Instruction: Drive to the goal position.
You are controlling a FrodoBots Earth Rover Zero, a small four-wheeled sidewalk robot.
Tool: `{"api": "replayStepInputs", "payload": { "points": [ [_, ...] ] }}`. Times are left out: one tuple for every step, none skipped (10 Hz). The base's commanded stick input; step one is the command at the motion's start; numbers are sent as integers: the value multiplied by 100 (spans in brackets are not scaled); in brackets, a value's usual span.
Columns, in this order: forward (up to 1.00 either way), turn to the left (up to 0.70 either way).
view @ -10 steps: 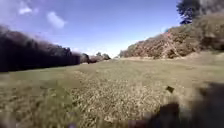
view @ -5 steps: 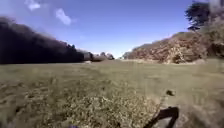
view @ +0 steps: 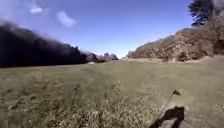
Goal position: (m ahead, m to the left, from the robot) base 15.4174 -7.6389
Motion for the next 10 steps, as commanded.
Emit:
{"api": "replayStepInputs", "payload": {
  "points": [
    [85,-34],
    [85,-34],
    [85,-34],
    [85,-34],
    [85,-34],
    [85,-21],
    [85,-9],
    [85,0],
    [85,-1],
    [85,-2]
  ]
}}
